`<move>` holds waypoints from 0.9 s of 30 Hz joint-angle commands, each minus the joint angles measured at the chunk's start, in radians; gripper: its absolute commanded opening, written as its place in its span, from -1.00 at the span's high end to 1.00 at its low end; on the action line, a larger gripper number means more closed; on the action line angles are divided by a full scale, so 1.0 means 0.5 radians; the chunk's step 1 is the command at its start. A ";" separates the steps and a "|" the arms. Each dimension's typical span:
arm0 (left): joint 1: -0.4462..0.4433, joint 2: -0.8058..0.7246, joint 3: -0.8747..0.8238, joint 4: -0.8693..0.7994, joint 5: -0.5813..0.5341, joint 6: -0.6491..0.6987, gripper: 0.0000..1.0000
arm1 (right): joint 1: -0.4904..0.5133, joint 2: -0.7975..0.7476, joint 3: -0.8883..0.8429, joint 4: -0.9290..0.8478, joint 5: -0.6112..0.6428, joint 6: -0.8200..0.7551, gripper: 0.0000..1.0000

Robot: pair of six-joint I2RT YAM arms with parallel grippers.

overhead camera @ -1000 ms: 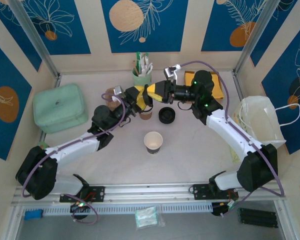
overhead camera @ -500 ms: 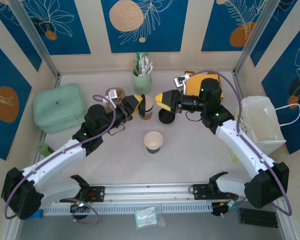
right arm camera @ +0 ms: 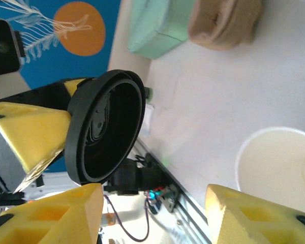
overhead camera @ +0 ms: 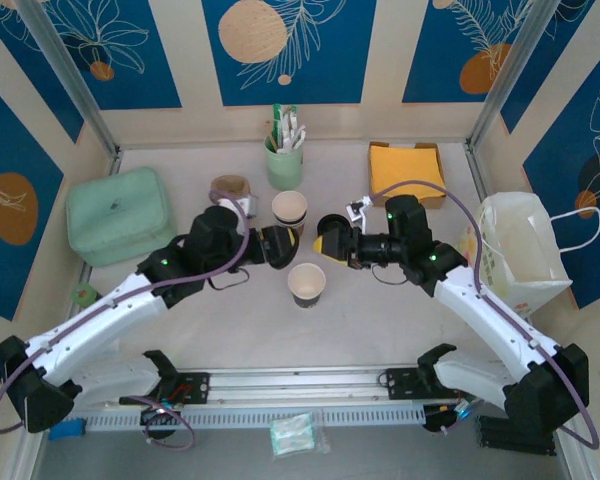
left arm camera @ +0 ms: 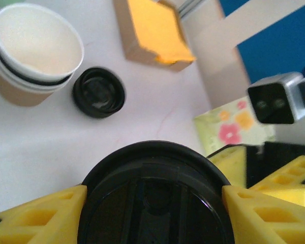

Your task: Pack the takeout coffee

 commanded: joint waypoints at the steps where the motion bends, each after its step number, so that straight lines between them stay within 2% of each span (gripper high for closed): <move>1: -0.137 0.073 0.103 -0.256 -0.265 0.191 -0.22 | 0.040 -0.116 -0.085 -0.199 0.169 -0.139 -0.12; 6: -0.335 0.248 0.218 -0.391 -0.507 0.265 -0.22 | 0.059 -0.266 -0.212 -0.334 0.316 -0.203 -0.13; 12: -0.476 0.499 0.352 -0.451 -0.666 0.317 -0.22 | 0.059 -0.373 -0.373 -0.357 0.358 -0.222 -0.13; 27: -0.586 0.897 0.558 -0.594 -0.848 0.413 -0.20 | 0.020 -0.404 -0.561 -0.298 0.363 -0.248 -0.13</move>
